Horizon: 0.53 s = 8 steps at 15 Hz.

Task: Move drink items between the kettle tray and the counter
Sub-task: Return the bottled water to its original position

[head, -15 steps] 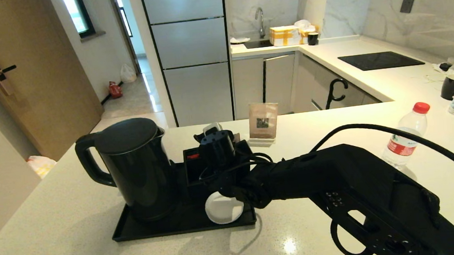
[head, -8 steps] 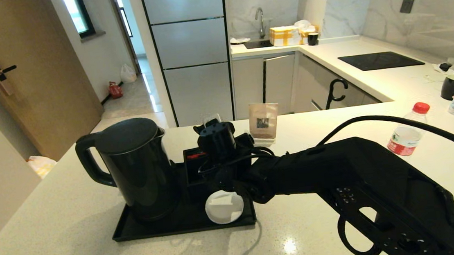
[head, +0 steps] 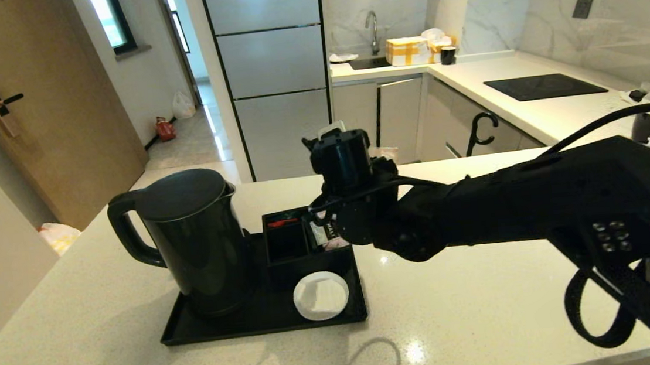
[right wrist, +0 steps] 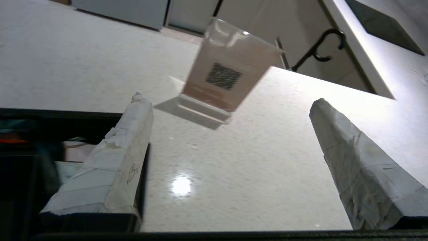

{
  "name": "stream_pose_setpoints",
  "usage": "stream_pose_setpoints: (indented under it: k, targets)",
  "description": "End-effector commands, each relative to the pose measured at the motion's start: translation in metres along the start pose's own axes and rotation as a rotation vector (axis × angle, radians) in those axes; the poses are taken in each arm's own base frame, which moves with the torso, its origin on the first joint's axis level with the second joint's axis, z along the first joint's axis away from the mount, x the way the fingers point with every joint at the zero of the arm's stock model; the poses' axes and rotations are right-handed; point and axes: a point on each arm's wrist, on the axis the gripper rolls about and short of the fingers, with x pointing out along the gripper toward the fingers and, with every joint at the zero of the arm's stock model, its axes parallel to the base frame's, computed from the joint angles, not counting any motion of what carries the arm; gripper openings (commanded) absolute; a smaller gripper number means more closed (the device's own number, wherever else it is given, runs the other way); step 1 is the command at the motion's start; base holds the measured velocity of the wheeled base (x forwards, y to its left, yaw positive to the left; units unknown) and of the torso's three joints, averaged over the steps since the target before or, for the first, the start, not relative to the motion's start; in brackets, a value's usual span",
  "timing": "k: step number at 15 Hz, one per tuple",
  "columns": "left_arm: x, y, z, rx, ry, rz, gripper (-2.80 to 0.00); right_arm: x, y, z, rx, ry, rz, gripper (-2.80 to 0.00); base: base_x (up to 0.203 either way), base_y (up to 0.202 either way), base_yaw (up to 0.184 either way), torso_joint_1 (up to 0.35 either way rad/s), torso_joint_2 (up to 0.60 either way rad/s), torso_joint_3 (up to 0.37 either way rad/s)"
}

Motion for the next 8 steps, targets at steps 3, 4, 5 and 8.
stream_pose_setpoints:
  k: [3,4,5,8]
  targets:
    - [0.000,0.000,0.000,-0.001,0.001,0.000,-2.80,-0.028,-0.078,0.034,0.085,-0.031,-0.073,0.00,0.000,0.000,0.000,0.000,0.00,0.000]
    - [0.000,0.000,0.000,-0.001,0.001,0.001,-2.80,-0.031,-0.106,0.039,0.105,-0.029,-0.110,0.00,0.000,0.000,0.000,0.000,0.00,0.000]
    - [0.000,0.000,0.000,0.001,0.001,0.001,-2.80,-0.031,-0.134,0.037,0.112,-0.012,-0.157,-2.80,0.000,0.000,0.000,0.000,0.00,0.000]
    - [0.000,0.000,0.000,-0.001,0.001,0.001,-2.80,-0.021,-0.221,0.007,0.115,0.089,-0.339,-2.80,0.000,0.000,0.000,0.000,0.00,0.000]
